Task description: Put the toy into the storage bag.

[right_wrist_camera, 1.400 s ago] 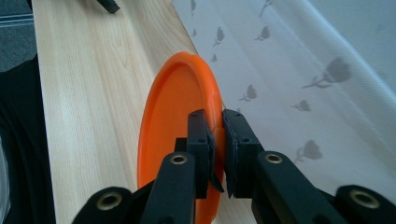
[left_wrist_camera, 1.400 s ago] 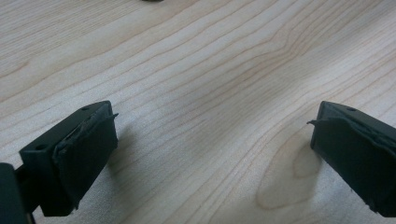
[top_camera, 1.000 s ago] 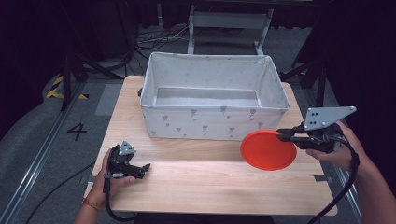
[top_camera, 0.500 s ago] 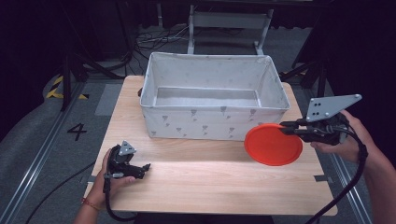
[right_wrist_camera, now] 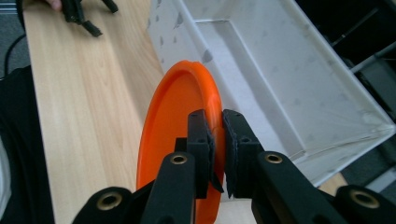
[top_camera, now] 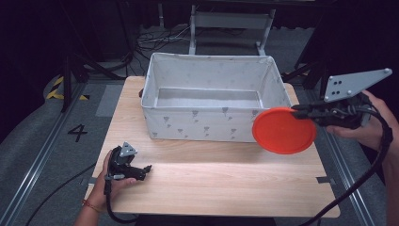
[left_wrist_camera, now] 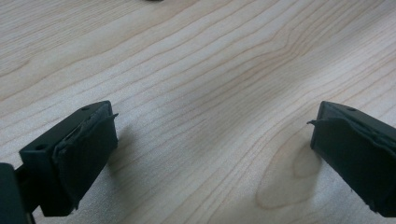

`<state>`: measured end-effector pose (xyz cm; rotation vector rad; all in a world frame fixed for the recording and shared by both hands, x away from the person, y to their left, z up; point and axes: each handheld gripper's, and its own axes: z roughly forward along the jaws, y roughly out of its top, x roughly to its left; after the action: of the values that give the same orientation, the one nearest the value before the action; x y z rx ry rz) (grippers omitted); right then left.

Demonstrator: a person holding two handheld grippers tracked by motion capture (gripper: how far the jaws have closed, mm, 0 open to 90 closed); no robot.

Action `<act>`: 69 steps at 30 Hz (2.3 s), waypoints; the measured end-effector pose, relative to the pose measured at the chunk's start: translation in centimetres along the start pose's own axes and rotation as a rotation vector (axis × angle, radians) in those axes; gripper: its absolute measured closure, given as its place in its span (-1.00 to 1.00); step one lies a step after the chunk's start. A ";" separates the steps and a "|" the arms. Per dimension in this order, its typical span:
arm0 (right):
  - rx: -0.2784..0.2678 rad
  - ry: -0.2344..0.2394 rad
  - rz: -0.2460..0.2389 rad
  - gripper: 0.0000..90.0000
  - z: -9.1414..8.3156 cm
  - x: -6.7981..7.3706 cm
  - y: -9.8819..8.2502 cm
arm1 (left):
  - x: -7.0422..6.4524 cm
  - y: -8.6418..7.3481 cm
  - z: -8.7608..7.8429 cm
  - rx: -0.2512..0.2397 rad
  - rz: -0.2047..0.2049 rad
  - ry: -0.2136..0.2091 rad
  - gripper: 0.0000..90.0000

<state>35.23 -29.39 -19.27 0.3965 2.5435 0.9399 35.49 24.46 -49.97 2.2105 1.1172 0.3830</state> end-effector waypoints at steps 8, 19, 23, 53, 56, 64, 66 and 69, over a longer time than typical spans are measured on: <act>-0.008 -0.031 0.003 0.83 -1.1 -2.6 2.5 | 0.0 0.0 0.0 0.000 0.000 0.000 -0.98; -0.007 -0.077 0.042 0.83 1.1 -7.3 4.5 | 0.0 0.0 0.0 0.000 0.001 0.000 -0.98; -0.021 -0.083 0.041 0.83 2.0 -8.7 5.4 | 0.0 0.0 0.0 0.001 -0.001 -0.001 -0.98; 0.169 0.014 -0.010 0.83 13.1 -11.1 2.4 | 0.0 0.0 0.0 -0.001 -0.003 0.002 -0.98; 0.201 0.042 -0.025 0.83 14.0 -10.7 1.9 | 0.0 0.0 0.0 -0.001 -0.005 0.002 -0.98; 0.279 0.110 -0.089 0.83 15.2 -9.9 1.5 | 0.0 0.0 0.0 -0.001 -0.004 0.000 -0.98; 0.301 0.132 -0.108 0.83 15.5 -9.6 1.5 | 0.0 0.0 0.0 -0.001 -0.004 0.000 -0.98; 0.344 0.149 -0.122 0.83 15.9 -9.1 1.5 | 0.0 0.0 0.0 -0.001 -0.004 0.001 -0.98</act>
<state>50.75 -23.02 -26.86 0.2718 2.8360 0.5031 35.47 24.44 -49.97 2.2071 1.1211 0.3827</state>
